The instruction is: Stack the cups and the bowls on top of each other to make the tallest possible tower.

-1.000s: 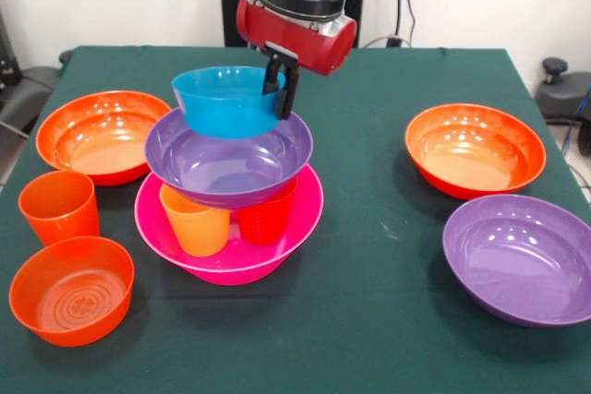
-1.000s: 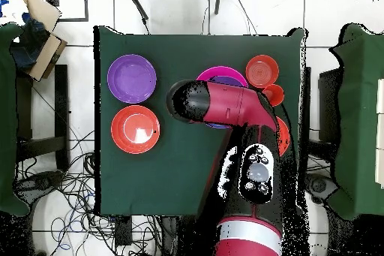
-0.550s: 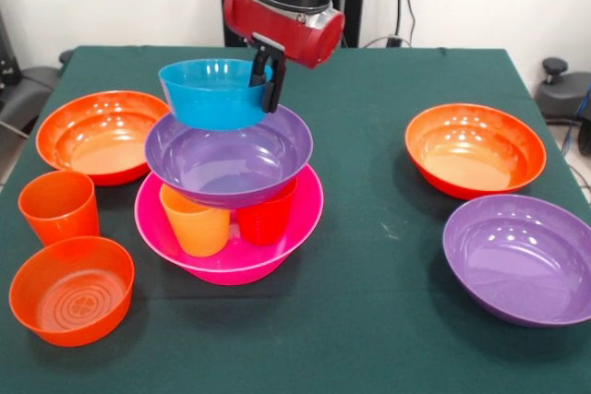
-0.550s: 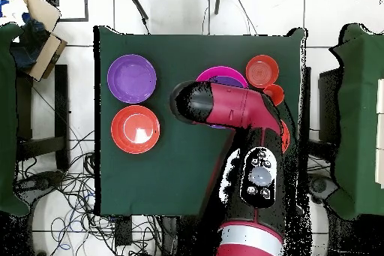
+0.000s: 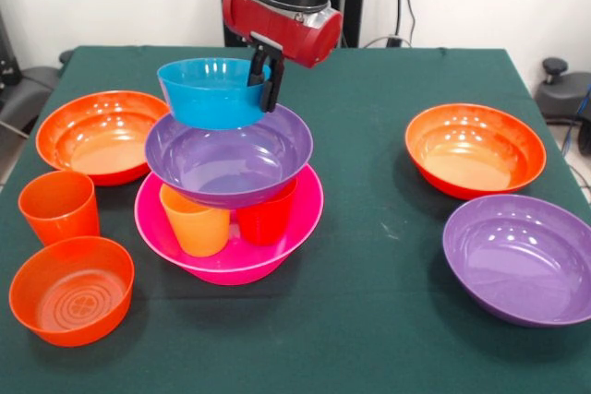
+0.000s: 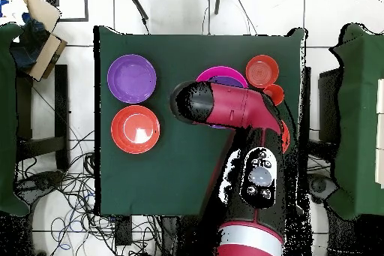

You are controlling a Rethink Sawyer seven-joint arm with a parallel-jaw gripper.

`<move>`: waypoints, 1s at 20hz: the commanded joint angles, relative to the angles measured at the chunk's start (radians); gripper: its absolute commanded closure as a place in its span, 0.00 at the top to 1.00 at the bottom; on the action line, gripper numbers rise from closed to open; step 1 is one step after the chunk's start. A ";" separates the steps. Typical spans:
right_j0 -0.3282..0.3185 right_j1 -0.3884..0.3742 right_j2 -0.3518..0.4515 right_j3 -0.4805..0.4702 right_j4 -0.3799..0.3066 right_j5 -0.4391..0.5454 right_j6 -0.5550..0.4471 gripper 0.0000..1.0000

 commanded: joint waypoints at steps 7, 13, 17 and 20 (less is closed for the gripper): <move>-0.025 0.032 0.124 0.015 0.005 -0.055 0.027 0.00; -0.031 0.030 0.138 0.014 0.006 -0.052 0.020 0.00; -0.035 0.030 0.142 0.002 0.004 -0.033 0.009 0.00; -0.039 0.034 0.149 -0.007 0.004 -0.026 0.002 0.00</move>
